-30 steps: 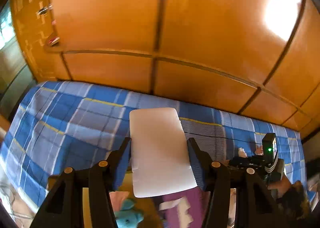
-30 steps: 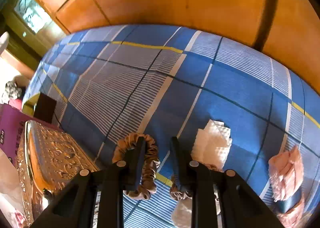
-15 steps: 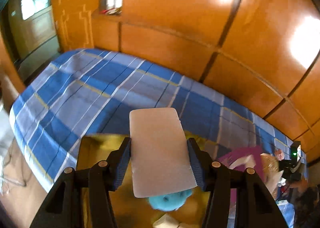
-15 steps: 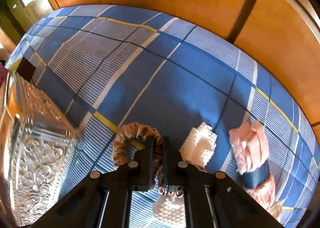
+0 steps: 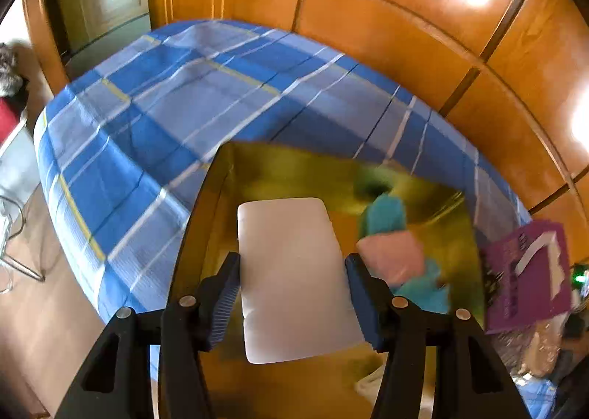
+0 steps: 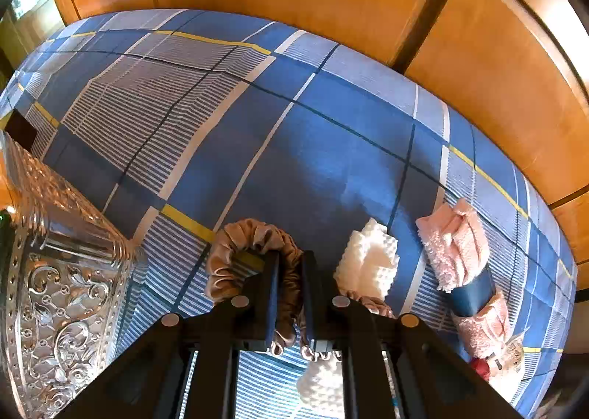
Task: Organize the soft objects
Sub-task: 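Carry the white sponge pad into the gold tray while the right gripper grasps the brown scrunchie, then carry the brown scrunchie to the gold tray and release it with the right gripper, then move both open grippers back toward the remaining items on the bed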
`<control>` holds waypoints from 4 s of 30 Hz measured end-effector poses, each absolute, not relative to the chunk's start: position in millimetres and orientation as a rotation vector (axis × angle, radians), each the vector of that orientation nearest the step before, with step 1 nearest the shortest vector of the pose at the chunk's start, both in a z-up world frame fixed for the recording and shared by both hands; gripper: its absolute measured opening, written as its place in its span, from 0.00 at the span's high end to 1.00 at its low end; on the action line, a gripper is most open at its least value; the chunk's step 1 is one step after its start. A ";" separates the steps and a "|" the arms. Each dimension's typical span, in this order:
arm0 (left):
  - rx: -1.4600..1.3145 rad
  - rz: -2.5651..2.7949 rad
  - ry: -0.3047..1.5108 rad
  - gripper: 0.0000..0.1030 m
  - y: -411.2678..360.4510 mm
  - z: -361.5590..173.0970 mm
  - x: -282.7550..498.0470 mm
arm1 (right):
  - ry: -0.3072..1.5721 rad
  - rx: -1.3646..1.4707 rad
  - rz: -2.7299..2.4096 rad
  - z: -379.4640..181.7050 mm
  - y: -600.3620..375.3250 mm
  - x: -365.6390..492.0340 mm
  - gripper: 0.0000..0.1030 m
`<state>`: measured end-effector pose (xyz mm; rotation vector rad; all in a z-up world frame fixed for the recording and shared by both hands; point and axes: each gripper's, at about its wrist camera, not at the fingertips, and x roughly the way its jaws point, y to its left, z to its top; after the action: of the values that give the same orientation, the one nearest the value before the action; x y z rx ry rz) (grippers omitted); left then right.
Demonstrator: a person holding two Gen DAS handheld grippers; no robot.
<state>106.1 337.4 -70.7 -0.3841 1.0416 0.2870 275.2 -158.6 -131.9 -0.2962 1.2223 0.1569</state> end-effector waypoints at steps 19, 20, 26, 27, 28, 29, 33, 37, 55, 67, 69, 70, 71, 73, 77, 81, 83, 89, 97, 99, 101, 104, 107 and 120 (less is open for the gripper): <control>-0.264 0.307 0.971 0.16 302.0 -90.2 36.3 | 1.152 -0.161 0.058 -107.3 -150.9 257.4 0.94; -0.252 0.306 0.962 0.16 298.9 -88.1 31.8 | 1.144 -0.146 0.056 -103.2 -152.2 257.1 0.94; -0.237 0.263 0.939 0.15 282.8 -79.4 17.7 | 1.094 -0.098 0.049 -74.1 -164.0 259.0 0.94; -0.239 0.254 0.934 0.15 280.1 -77.6 16.7 | 1.086 -0.095 0.046 -68.5 -165.4 261.6 0.94; -0.240 0.245 0.929 0.15 277.2 -75.5 15.9 | 1.077 -0.092 0.045 -61.9 -165.7 262.9 0.94; -0.241 0.238 0.924 0.15 274.3 -73.6 15.2 | 1.065 -0.089 0.047 -54.0 -165.4 264.4 0.94; -0.231 0.213 0.898 0.15 264.3 -63.9 13.5 | 1.011 -0.090 0.055 -22.2 -160.2 271.9 0.94; -0.207 0.199 0.878 0.15 256.1 -57.2 10.4 | 0.958 -0.117 0.088 13.1 -139.9 277.8 0.94; -0.146 0.238 0.810 0.15 252.6 -46.3 -11.8 | 0.853 -0.187 0.539 78.9 57.7 224.5 0.94; -0.175 0.261 0.791 0.15 262.2 -46.8 -14.8 | 1.040 -0.190 0.850 15.1 134.4 143.6 0.94; -0.183 0.267 0.790 0.15 264.6 -47.4 -14.9 | 1.058 -0.190 0.842 1.4 140.1 141.7 0.94; -0.190 0.273 0.787 0.15 266.6 -47.5 -15.4 | 1.063 -0.187 0.833 -5.9 142.4 140.9 0.94; -0.194 0.279 0.784 0.15 268.2 -47.2 -16.4 | 1.068 -0.179 0.824 -13.0 143.6 140.9 0.94; -0.206 0.295 0.777 0.15 272.6 -46.9 -17.2 | 1.078 -0.150 0.801 -28.0 148.6 143.1 0.94; -0.214 0.306 0.780 0.15 277.7 -48.7 -17.8 | 1.090 -0.124 0.785 -47.6 160.2 143.0 0.89; -0.212 0.300 0.781 0.15 276.5 -50.1 -17.1 | 1.142 -0.080 0.826 -57.1 164.3 140.2 0.69; -0.208 0.294 0.782 0.15 274.4 -50.5 -17.0 | 1.119 -0.088 0.813 -54.9 160.9 136.2 0.69; -0.186 0.265 0.782 0.15 265.0 -48.9 -16.7 | 1.028 -0.110 0.769 -40.1 137.2 120.9 0.69; -0.140 0.227 0.778 0.15 245.2 -44.8 -16.6 | 0.920 -0.165 0.664 -29.2 94.6 97.0 0.69; -0.129 0.222 0.776 0.15 240.7 -43.4 -16.8 | 0.892 -0.171 0.637 -26.5 83.7 90.1 0.69; -0.120 0.215 0.777 0.15 236.3 -42.3 -16.5 | 0.852 -0.187 0.607 -22.1 73.2 82.5 0.69; -0.109 0.202 0.773 0.15 229.5 -39.4 -16.2 | 0.806 -0.197 0.572 -16.1 57.1 73.4 0.68; -0.089 0.182 0.766 0.15 220.2 -35.8 -15.4 | 0.777 -0.184 0.527 -12.2 37.2 68.0 0.68; -0.012 0.074 0.726 0.15 173.3 -14.3 -1.5 | 0.769 -0.033 0.255 -29.5 -95.2 39.5 0.68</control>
<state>-1.5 173.3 -14.3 -0.0121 0.7263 0.0736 39.5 -95.2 -29.5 -0.0332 0.7690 0.2548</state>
